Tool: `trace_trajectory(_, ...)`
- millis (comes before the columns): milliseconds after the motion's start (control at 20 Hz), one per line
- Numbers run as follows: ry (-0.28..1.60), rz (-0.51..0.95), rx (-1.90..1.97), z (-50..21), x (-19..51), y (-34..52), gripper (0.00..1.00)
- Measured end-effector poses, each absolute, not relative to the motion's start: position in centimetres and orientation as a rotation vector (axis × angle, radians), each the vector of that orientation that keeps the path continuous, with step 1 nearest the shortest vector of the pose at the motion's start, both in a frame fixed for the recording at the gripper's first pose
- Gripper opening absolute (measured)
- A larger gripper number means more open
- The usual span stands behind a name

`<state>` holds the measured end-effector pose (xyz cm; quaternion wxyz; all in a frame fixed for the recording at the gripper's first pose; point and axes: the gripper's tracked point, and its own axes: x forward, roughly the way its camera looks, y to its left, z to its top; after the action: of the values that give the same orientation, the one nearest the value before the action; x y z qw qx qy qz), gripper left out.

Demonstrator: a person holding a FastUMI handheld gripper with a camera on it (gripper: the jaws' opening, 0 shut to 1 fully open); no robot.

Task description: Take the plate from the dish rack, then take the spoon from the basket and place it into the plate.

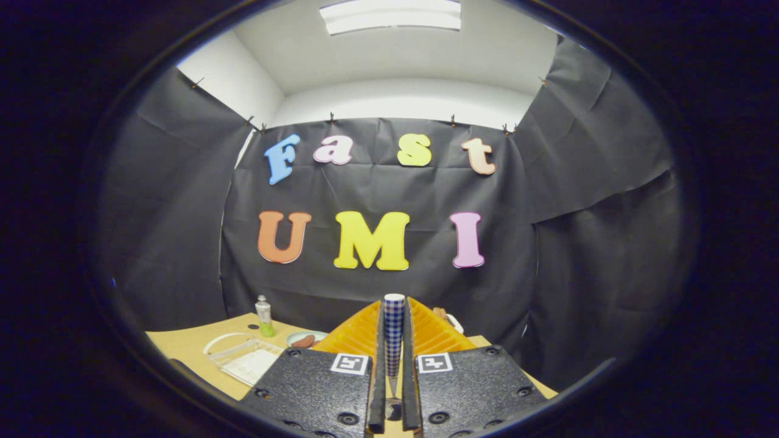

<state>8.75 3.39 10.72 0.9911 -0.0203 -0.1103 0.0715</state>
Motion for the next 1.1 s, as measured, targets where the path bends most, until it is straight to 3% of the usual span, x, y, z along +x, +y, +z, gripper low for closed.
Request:
trace_trajectory(350, -0.221, 0.236, -0.003, 9.5, 2.5, 10.1, 0.16)
trace_trajectory(550, -0.209, 0.261, 0.003, 5.2, 1.4, 13.7, 0.16)
trace_trajectory(1100, -0.115, 0.189, -0.009, -10.2, 6.0, 17.3, 0.17)
